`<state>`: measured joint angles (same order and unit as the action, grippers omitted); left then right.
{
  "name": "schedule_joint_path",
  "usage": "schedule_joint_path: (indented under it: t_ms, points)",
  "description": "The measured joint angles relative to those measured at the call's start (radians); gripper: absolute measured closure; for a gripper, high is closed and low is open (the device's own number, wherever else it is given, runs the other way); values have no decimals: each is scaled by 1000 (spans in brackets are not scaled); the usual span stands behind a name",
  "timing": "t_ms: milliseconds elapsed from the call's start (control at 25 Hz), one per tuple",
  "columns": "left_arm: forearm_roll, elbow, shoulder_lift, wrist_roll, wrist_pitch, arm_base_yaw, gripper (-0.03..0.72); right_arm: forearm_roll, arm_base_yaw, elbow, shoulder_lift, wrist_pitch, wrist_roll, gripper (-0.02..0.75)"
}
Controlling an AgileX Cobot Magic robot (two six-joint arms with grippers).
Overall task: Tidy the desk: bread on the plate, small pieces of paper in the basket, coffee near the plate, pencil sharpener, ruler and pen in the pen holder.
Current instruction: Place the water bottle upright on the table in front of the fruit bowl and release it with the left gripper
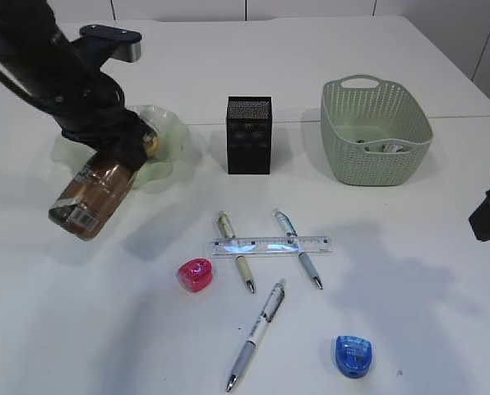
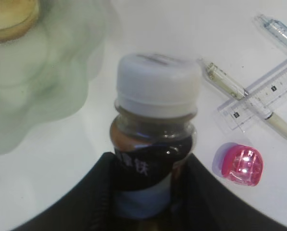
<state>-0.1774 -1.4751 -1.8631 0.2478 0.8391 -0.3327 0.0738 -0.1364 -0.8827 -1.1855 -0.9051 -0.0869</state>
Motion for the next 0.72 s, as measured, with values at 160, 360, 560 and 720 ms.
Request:
schedule_joint_path:
  t_ms: [160,360,560,720]
  points:
    - [-15,204,103,0,-187,0,410,0,0,0,0,0,0,239]
    - [-44,418,231,0,-446,0,411,0,0,0,0,2,0,239]
    - [-88,552,293,0,-685,0,411,0,0,0,0,2,0,239]
    - [-162,623,293,0,-845,0,411,0,0,0,0,2,0,239]
